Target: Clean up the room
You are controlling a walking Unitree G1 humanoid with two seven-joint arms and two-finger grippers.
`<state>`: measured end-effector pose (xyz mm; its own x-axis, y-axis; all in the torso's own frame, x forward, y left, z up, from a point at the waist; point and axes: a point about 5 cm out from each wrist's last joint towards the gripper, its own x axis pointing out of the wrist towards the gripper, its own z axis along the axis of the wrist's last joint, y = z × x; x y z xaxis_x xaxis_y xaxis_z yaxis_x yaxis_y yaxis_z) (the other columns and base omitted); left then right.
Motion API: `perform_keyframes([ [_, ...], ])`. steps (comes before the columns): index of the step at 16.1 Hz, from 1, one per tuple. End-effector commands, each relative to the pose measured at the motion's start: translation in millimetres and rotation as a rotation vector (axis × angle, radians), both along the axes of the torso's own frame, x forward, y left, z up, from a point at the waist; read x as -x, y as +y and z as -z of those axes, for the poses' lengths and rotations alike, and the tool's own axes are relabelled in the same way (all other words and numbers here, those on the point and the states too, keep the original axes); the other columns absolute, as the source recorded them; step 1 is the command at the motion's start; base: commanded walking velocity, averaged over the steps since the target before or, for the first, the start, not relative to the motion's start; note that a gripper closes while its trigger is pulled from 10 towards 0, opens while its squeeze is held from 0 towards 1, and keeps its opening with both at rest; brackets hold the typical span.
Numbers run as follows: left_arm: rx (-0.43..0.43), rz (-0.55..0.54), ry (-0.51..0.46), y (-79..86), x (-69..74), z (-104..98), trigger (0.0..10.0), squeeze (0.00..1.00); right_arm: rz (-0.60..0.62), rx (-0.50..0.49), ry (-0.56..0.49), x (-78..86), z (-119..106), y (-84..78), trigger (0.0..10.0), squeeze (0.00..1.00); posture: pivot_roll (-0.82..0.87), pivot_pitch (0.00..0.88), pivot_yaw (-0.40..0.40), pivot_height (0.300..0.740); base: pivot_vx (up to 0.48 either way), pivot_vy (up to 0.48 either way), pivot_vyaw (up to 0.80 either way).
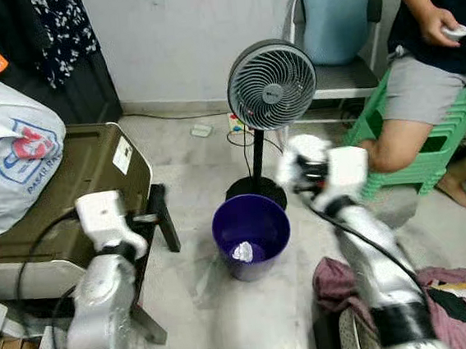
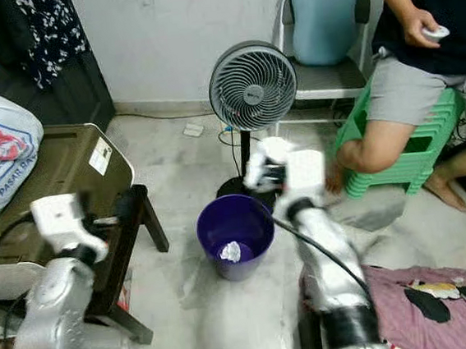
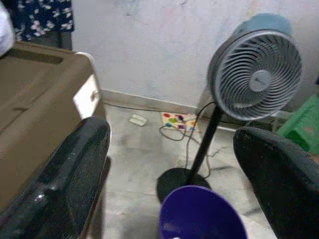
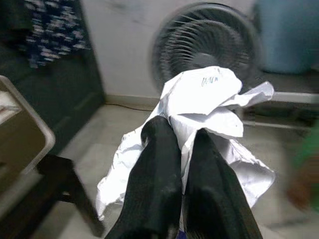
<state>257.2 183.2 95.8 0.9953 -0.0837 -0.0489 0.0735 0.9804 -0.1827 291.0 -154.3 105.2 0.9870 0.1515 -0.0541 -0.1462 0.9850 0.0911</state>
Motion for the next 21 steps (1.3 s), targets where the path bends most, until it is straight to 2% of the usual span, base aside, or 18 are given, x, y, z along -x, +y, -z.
perform_keyframes([
  [1,-0.003,-0.018,-0.009,7.9,3.4,-3,10.0,0.0,0.04,-0.001,-0.006,3.9,-5,-7.7,10.0,0.0,-0.08,0.0,-0.016,0.74,0.0,0.0,0.0],
  [3,-0.008,-0.013,-0.002,12.7,6.4,-2,10.0,0.0,0.07,-0.001,0.003,9.3,-5,-12.7,10.0,0.0,-0.1,0.0,-0.006,0.74,0.0,0.0,0.0],
  [5,-0.009,0.015,-0.015,6.3,0.6,-5,10.0,0.0,0.075,0.001,0.014,8.6,-6,-10.9,10.0,0.0,-0.1,0.0,-0.003,0.74,0.0,0.0,0.0],
  [7,0.009,0.041,-0.032,-0.9,-4.6,-10,10.0,0.0,0.073,0.003,0.024,10.2,-8,-10.6,10.0,0.0,-0.11,0.0,-0.004,0.74,0.0,0.0,-0.73],
  [10,0.02,0.054,-0.035,-4.4,-3.8,-10,10.0,0.0,0.069,0.003,0.023,10.6,-10,-10.3,10.0,0.0,-0.11,0.0,-0.005,0.74,0.0,0.0,-0.73],
  [15,0.023,0.068,-0.041,-6.4,-2.1,-10,10.0,0.0,0.041,0.008,0.019,11.6,-11,-3.5,10.0,0.0,-0.11,0.0,-0.006,0.74,0.0,0.0,0.0],
  [21,0.034,0.077,-0.048,-9.5,-3.4,-12,10.0,0.0,-0.003,0.021,0.0,11.1,-14,1.5,10.0,0.0,-0.11,0.0,-0.007,0.74,0.316,0.0,0.0],
])
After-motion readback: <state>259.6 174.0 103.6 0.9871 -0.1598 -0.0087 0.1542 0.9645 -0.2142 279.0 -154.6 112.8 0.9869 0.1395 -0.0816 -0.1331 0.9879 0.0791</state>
